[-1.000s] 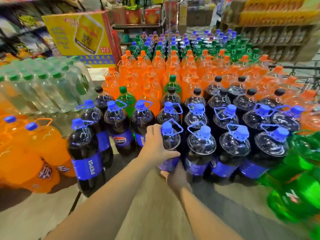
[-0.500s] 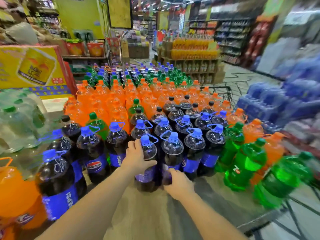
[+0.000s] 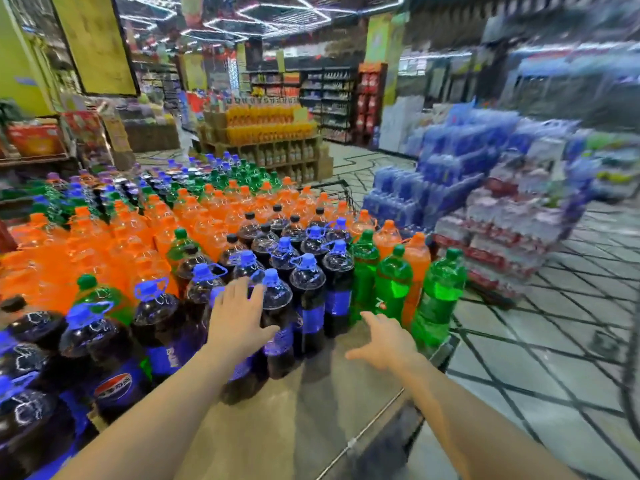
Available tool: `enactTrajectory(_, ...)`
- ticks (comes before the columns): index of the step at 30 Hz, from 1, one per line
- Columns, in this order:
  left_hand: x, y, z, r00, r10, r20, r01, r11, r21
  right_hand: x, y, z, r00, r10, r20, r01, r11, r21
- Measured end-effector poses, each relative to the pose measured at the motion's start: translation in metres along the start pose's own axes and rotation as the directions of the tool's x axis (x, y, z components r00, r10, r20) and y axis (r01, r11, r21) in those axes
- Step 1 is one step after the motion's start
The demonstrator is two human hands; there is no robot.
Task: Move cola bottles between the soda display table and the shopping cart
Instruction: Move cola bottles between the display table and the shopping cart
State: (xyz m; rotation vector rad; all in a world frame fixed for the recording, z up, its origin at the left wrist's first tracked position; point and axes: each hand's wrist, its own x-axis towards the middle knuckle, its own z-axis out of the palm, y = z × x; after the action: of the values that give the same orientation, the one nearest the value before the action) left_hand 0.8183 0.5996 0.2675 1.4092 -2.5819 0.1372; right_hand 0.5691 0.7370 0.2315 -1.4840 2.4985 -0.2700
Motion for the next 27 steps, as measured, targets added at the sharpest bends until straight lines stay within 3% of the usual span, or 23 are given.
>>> enactTrajectory(14, 0.052, 0.189, -0.016, 0.955, 0.288, 0.067, -0.285, 0.957, -0.047, -0.004, 0.157, -0.084, 0.984, 0.156, -0.085, -0.155, 0.988, 0.011)
enactTrajectory(27, 0.135, 0.401, -0.019, 0.924, 0.381, -0.014, -0.381, 0.922, -0.062, 0.025, 0.354, -0.154, 0.975, 0.2, -0.095, -0.195, 0.979, 0.056)
